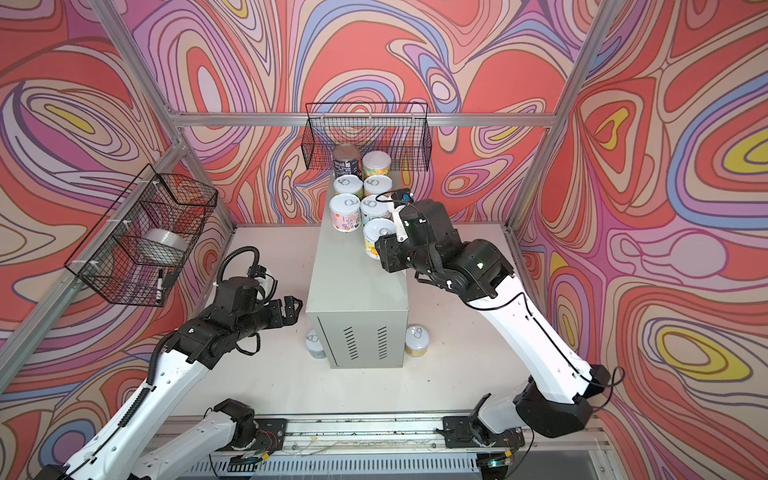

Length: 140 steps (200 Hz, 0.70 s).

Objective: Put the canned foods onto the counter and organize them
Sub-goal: 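Set the yellow-labelled can in front of the blue-labelled can, open right gripper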

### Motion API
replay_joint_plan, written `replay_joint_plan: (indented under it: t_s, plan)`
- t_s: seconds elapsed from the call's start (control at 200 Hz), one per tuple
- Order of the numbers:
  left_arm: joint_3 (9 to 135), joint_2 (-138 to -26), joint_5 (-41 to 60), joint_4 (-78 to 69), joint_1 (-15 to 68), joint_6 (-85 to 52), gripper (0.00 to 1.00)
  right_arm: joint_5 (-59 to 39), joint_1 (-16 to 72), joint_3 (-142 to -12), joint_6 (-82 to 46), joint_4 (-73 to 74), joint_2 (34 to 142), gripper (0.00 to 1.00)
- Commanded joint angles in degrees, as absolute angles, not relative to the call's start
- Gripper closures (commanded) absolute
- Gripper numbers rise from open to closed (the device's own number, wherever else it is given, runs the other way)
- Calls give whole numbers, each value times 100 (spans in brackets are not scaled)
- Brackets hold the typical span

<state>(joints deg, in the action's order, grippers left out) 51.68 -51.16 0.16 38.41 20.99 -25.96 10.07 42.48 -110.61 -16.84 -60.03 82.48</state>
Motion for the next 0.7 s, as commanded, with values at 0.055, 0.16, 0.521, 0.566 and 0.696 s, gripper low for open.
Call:
replay_joint_plan:
  t_s: [0.055,0.16,0.521,0.566,0.696]
  plan:
    - [5101,-5176,-9,3700,2077,-2593,4,1089,4280,-11003,-1659,-5893,8292,43]
    - [5094,-5168,-6,3693,2081,-2584,3,956,4279,-10882,-1601,-5732,8228,43]
    - [5075,-5133,-48,3732,2082,-2593,4,983,4280,-10772,-1626,-5602,8140,43]
    - [5082,-5117,-74,3749,2080,-2584,4,1054,4280,-10797,-1634,-5632,8111,43]
    - [5128,-5109,-123,3885,2077,-2575,0,1233,4277,-10838,-1652,-5667,7864,40]
